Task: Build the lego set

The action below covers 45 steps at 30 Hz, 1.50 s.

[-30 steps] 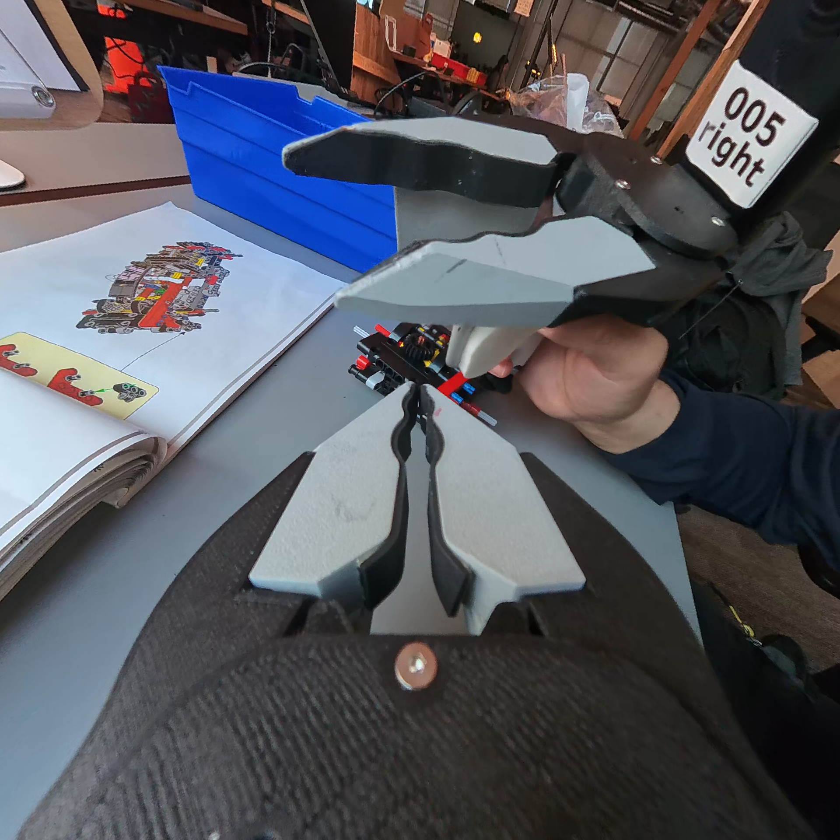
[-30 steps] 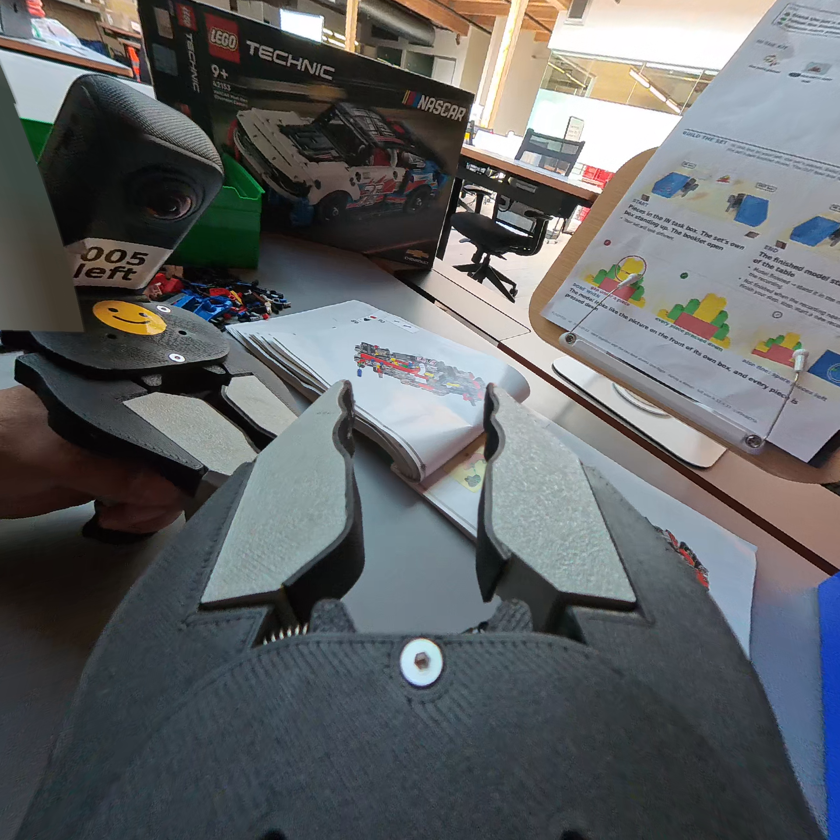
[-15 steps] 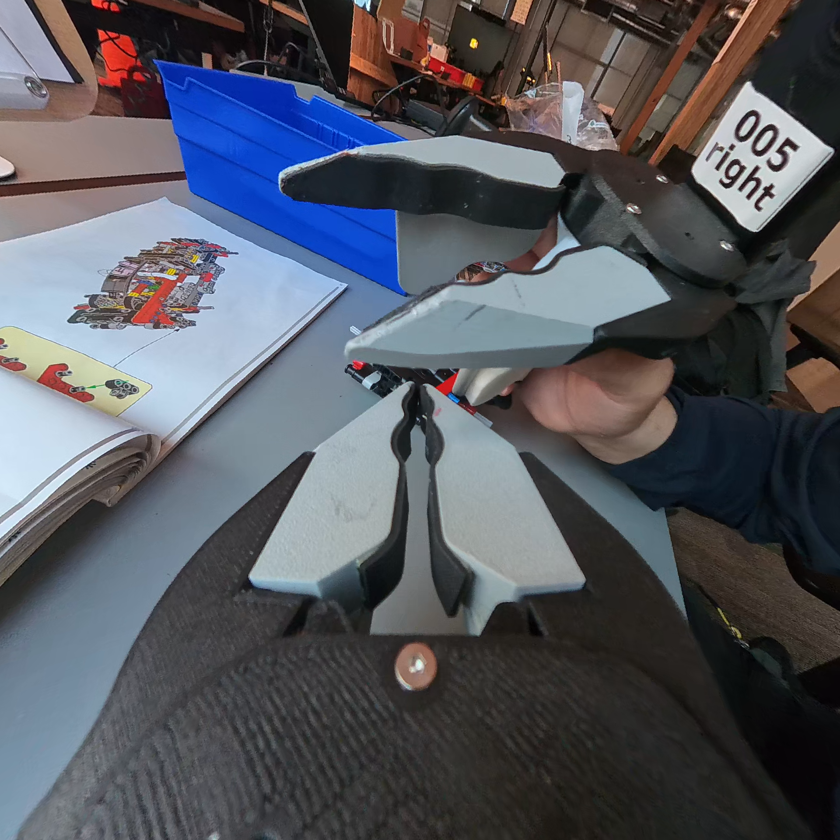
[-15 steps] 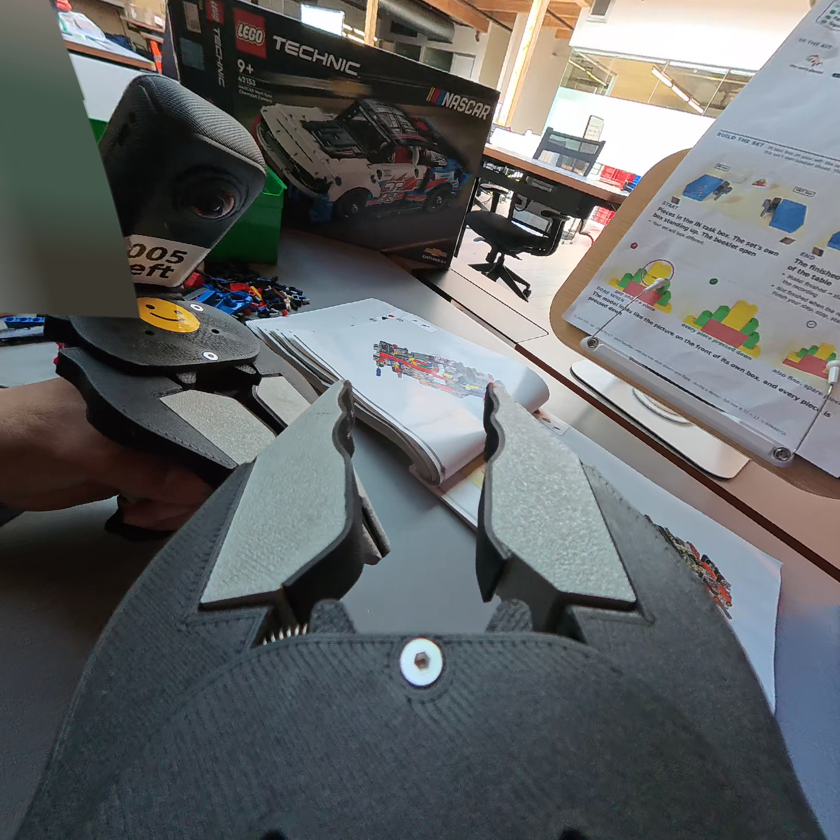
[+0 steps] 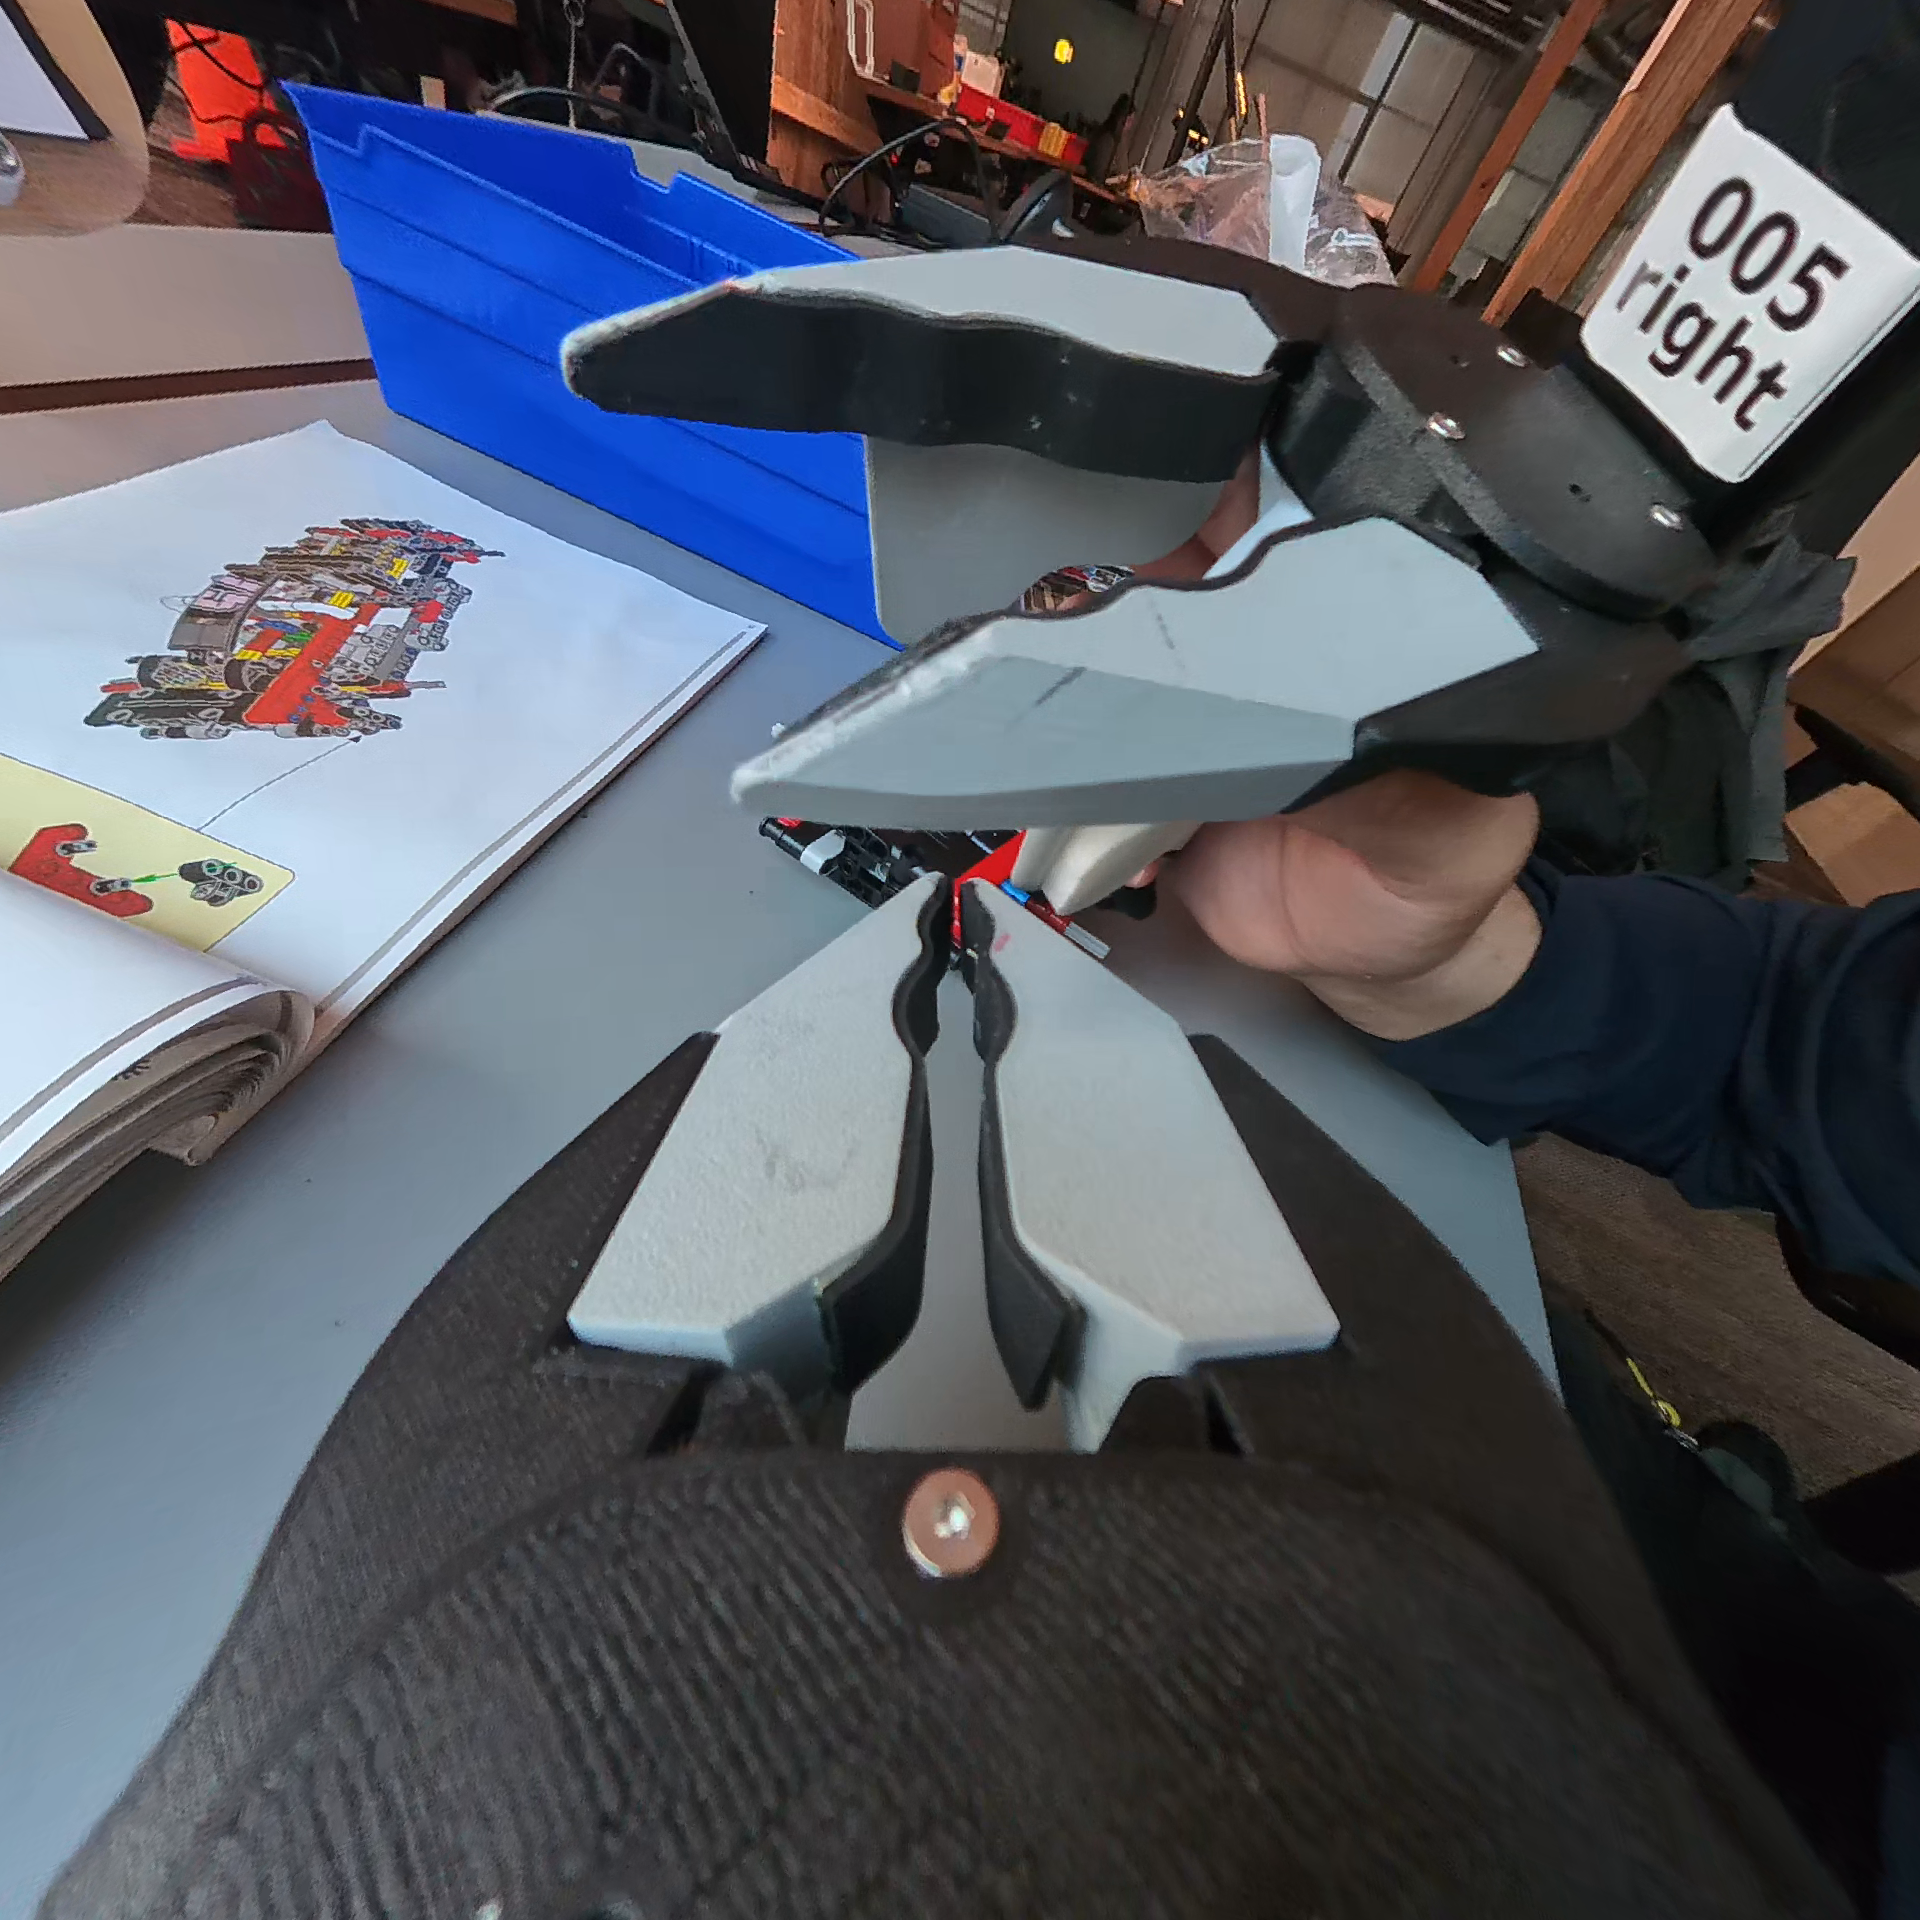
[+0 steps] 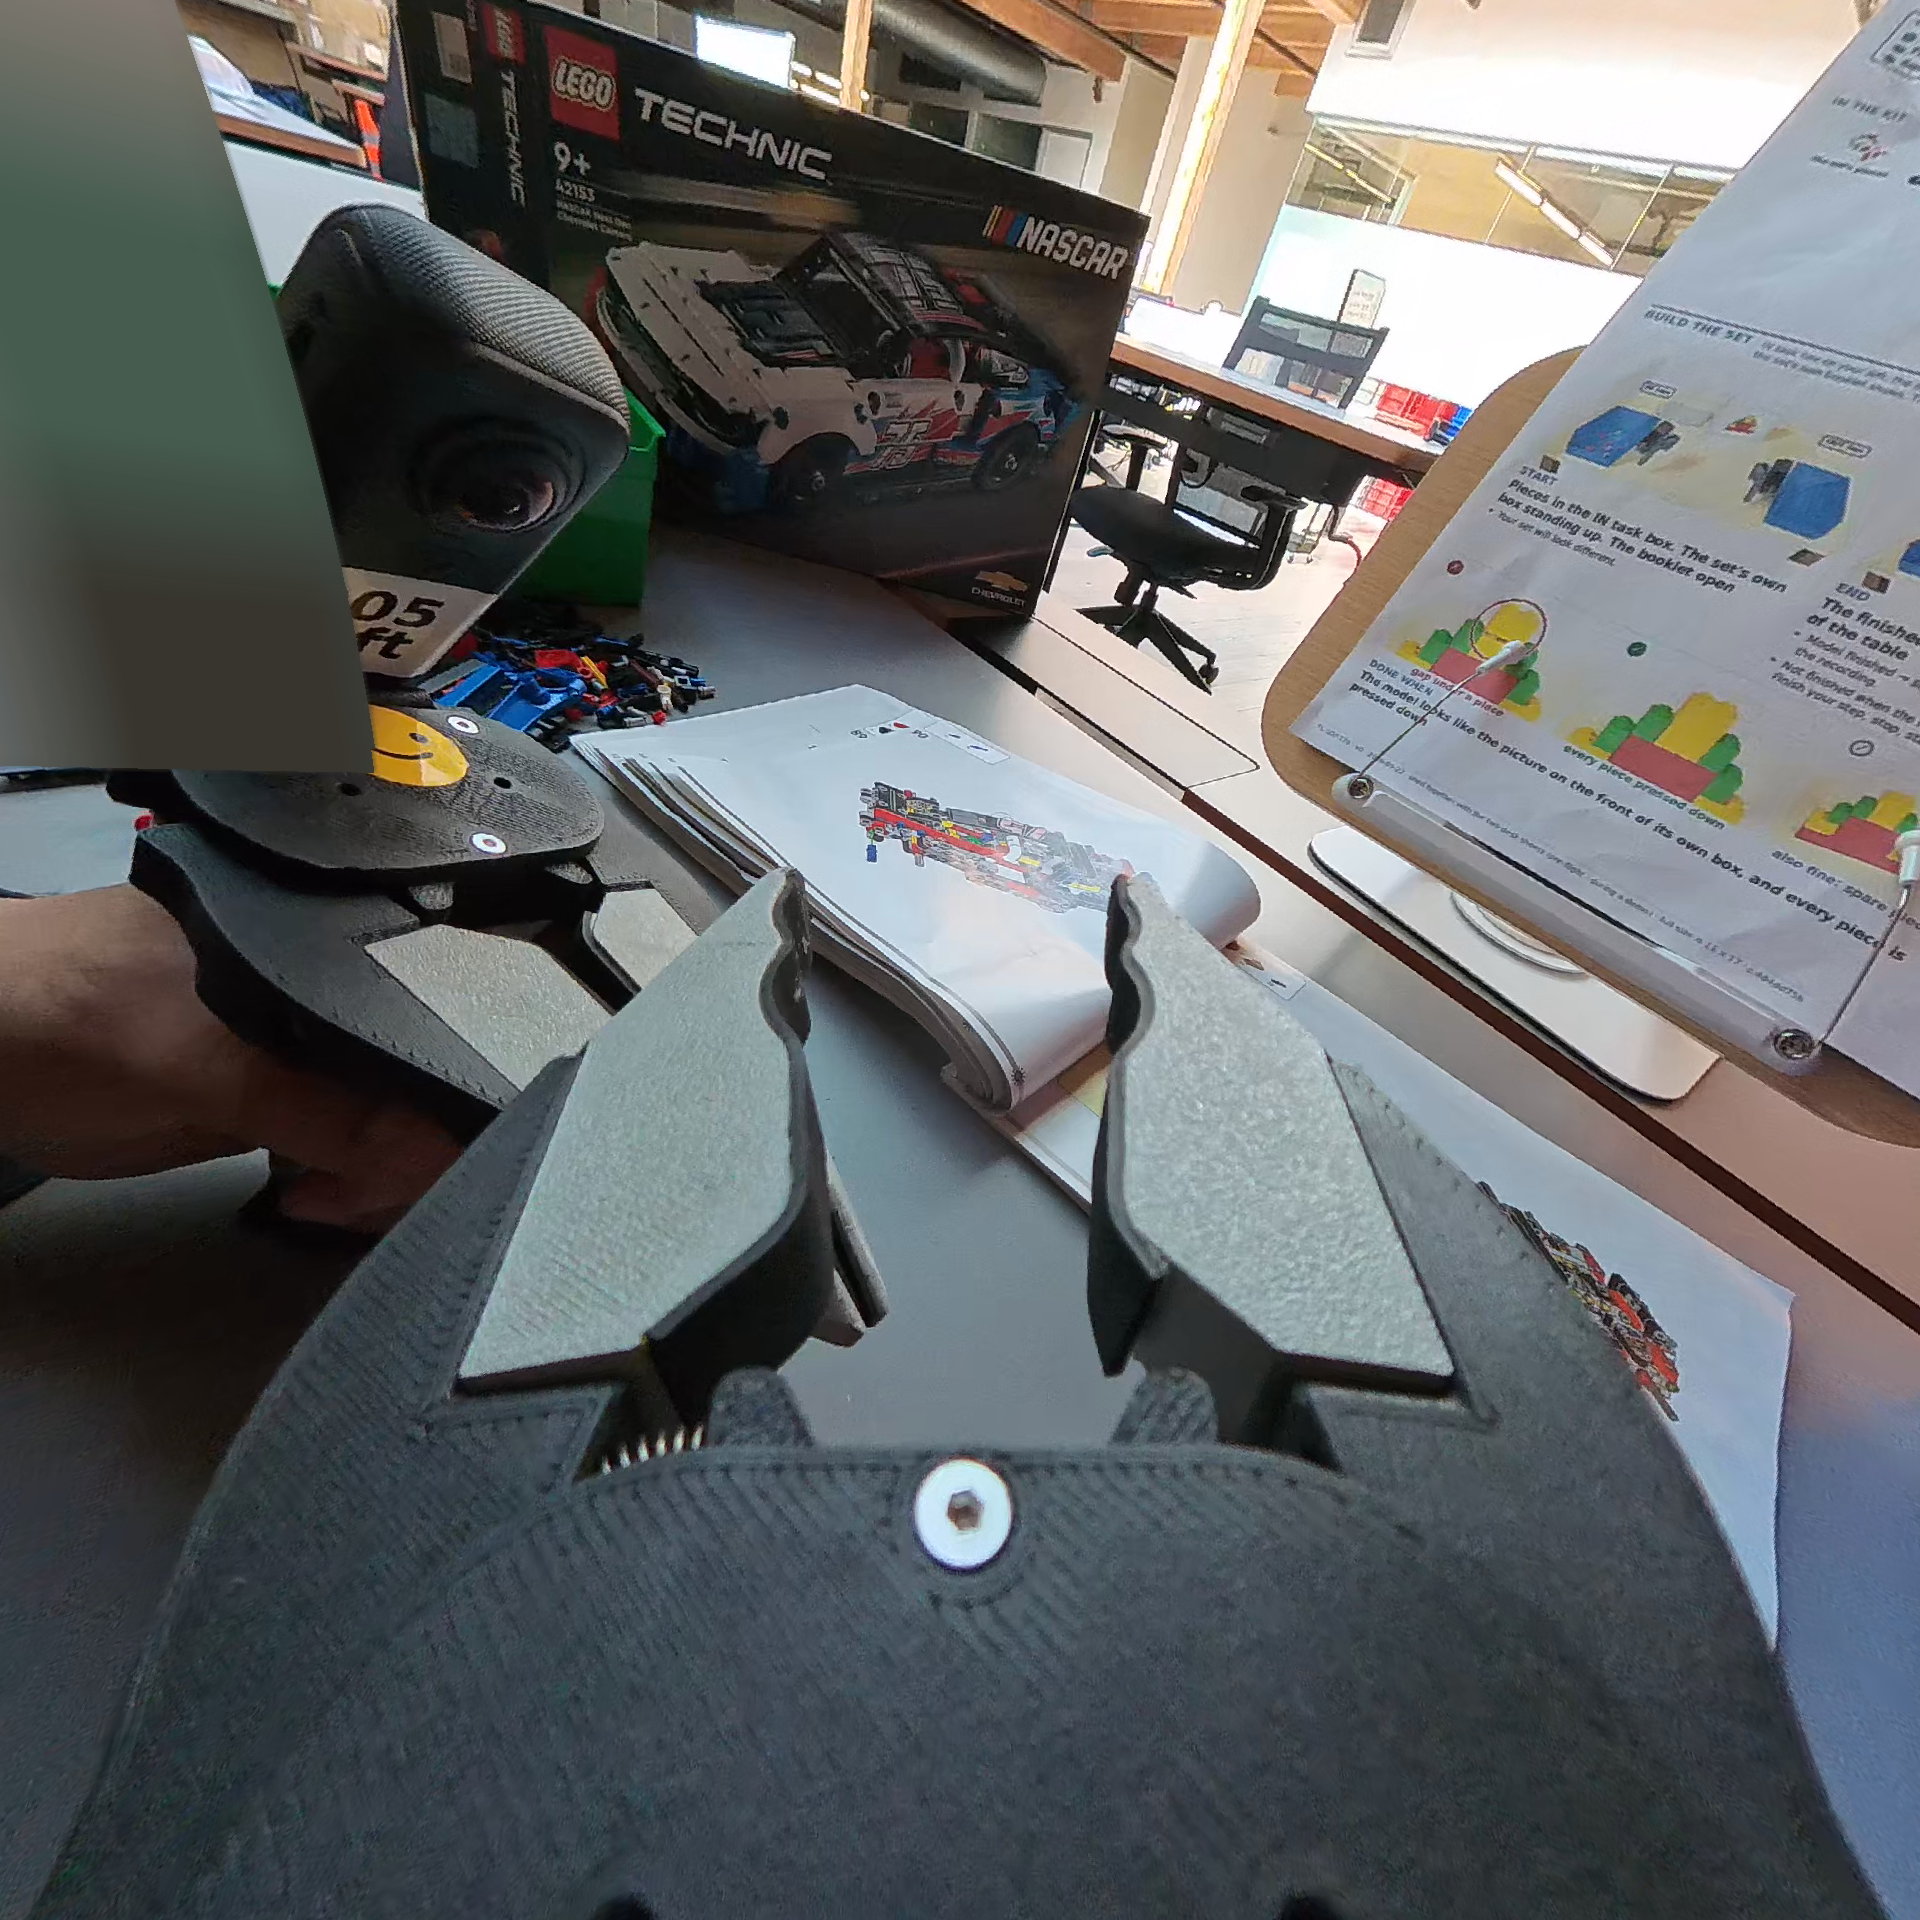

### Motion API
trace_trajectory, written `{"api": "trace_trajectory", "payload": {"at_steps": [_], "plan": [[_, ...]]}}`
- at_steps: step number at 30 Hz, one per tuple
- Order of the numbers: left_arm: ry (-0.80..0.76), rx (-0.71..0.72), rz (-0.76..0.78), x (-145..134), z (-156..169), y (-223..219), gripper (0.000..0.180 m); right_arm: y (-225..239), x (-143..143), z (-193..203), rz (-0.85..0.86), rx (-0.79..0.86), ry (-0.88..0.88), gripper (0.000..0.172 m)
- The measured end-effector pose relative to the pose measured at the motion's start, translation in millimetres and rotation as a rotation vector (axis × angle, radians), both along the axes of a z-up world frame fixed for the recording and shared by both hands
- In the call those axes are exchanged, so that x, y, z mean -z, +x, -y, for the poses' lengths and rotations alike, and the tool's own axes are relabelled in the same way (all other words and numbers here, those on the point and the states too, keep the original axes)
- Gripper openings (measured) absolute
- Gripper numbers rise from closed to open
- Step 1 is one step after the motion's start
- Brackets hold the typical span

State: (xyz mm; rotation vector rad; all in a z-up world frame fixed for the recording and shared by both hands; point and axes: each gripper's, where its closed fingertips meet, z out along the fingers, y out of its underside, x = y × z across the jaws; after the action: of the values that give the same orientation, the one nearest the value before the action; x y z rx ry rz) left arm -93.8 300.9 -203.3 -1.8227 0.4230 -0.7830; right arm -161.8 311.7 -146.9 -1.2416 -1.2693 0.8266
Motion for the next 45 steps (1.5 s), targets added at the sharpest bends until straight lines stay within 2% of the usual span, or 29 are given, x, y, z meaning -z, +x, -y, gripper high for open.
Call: {"api": "trace_trajectory", "payload": {"at_steps": [26,34,36,40,42,44,45], "plan": [[0.002,0.0,0.005,-2,1,-1,0.0,-1,1,-2,0.003,0.01,0.004,0.053],[0.016,-0.009,-0.008,-4,0,-4,0.0,-4,-9,5,-0.039,-0.001,-0.015,0.054],[0.032,-0.036,-0.023,-6,-3,-10,0.0,-5,-11,13,-0.041,-0.04,-0.004,0.06],[0.037,-0.099,-0.025,-9,-10,-27,0.004,-7,-16,32,-0.059,-0.139,-0.054,0.092],[0.034,-0.13,-0.019,-10,-12,-34,0.008,-8,-15,29,-0.054,-0.124,-0.07,0.096],[0.043,-0.149,-0.011,-12,-13,-39,0.011,-10,-14,33,-0.051,-0.15,-0.064,0.11],[0.047,-0.155,-0.016,-13,-13,-40,0.012,-12,-13,36,-0.055,-0.163,-0.057,0.109]]}}
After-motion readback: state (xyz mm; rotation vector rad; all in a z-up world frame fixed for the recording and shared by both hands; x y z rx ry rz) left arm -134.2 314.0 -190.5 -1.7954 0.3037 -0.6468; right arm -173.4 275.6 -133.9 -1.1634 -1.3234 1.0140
